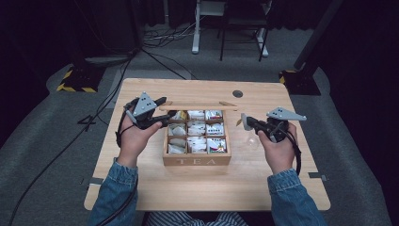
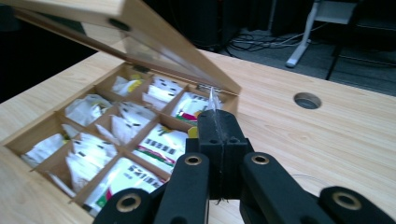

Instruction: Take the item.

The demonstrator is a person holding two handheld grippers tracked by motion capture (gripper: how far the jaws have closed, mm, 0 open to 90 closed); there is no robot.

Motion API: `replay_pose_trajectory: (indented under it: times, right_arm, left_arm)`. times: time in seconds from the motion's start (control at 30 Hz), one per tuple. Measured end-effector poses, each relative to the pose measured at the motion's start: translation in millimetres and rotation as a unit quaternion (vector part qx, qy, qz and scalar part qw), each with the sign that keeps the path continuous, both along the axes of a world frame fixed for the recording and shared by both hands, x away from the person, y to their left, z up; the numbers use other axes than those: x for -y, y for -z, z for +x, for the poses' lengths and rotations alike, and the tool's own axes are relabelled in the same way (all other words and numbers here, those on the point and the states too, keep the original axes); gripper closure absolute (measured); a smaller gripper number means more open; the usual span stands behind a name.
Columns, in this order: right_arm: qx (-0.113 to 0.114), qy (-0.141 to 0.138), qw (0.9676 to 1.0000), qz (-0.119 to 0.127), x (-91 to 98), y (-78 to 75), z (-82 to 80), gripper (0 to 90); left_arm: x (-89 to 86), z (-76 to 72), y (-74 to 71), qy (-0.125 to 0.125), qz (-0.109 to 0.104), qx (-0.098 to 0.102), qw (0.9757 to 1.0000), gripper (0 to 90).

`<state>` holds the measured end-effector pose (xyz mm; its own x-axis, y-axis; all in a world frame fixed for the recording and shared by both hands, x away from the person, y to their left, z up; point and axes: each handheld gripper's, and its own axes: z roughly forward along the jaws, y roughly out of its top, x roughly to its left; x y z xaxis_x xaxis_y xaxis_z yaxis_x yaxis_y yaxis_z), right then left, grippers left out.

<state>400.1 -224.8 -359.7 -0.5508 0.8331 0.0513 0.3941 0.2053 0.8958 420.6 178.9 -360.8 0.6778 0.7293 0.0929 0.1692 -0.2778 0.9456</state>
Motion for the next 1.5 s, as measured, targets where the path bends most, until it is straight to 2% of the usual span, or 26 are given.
replay_pose_trajectory:
  times: [0.37, 0.8, 1.13, 1.5]
  right_arm:
    - [0.0, 0.035, 0.9994, -0.006, 20.4, 2.5, 8.4, 90.0]
    - [-0.004, 0.069, 0.9976, -0.006, 38.6, 13.0, 16.5, 90.0]
    - [-0.015, 0.079, 0.9967, -0.005, 48.1, 22.3, 16.3, 90.0]
    - [-0.022, 0.081, 0.9964, -0.014, 45.7, 34.9, 18.6, 90.0]
  left_arm:
    - [0.0, -0.1, 0.0, 0.0, 0.0, 0.0, 1.0, 43.0]
    - [0.3, 0.0, 0.1, 0.0, 0.0, -0.001, 1.0, 42.9]
    - [0.2, 0.0, 0.2, 0.0, 0.002, -0.001, 1.0, 42.9]
    - [1.2, 0.0, 0.7, 0.0, 0.002, -0.002, 1.0, 42.6]
